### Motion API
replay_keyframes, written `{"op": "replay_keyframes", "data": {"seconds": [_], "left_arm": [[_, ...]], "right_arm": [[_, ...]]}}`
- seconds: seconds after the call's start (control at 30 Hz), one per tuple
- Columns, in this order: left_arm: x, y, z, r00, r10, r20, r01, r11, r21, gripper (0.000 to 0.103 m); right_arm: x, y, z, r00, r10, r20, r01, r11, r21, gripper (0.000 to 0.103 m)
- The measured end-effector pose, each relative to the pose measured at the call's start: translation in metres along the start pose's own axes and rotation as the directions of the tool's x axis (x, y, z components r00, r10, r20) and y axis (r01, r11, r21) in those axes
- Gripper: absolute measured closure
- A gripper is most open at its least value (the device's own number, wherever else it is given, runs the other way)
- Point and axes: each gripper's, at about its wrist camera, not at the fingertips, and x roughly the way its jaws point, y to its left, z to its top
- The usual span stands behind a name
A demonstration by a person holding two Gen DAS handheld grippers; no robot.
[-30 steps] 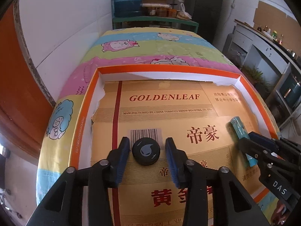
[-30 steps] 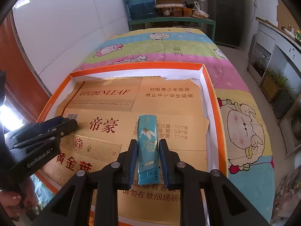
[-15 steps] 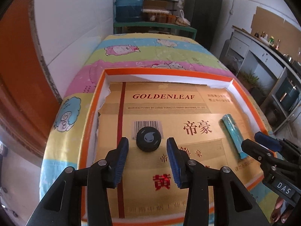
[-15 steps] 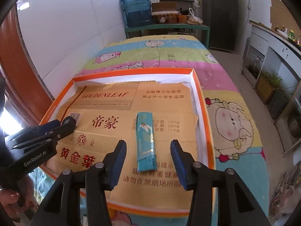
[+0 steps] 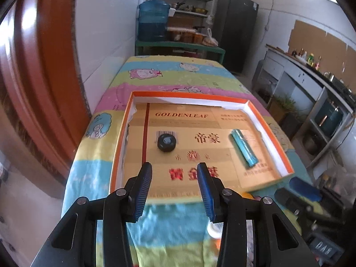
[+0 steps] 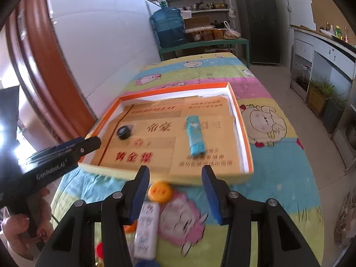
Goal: Organize rigid objects
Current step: 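Withdraw both open tools from the box back toward the remaining items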
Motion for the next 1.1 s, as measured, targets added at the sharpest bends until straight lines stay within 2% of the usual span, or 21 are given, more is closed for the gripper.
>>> {"op": "replay_keyframes", "data": {"seconds": [0.27,0.63,1.1], "left_arm": [[-0.042,-0.005,-0.027,0.998,0.054,0.041,-0.053,0.999,-0.007,0.06],[-0.081,-0.011,-0.053,0.997,0.052,0.063,-0.051,0.999,-0.002,0.06],[-0.111,-0.008,-0.076,0.994,0.079,0.079,-0.079,0.997,0.005,0.06]], "right_arm": [[-0.031,0.019,-0.026,1.0,-0.02,0.023,0.021,0.998,-0.053,0.054],[-0.05,0.023,-0.04,0.999,-0.034,0.024,0.036,0.998,-0.057,0.054],[-0.064,0.034,-0.065,1.0,-0.022,0.002,0.022,0.995,-0.099,0.054]]}}
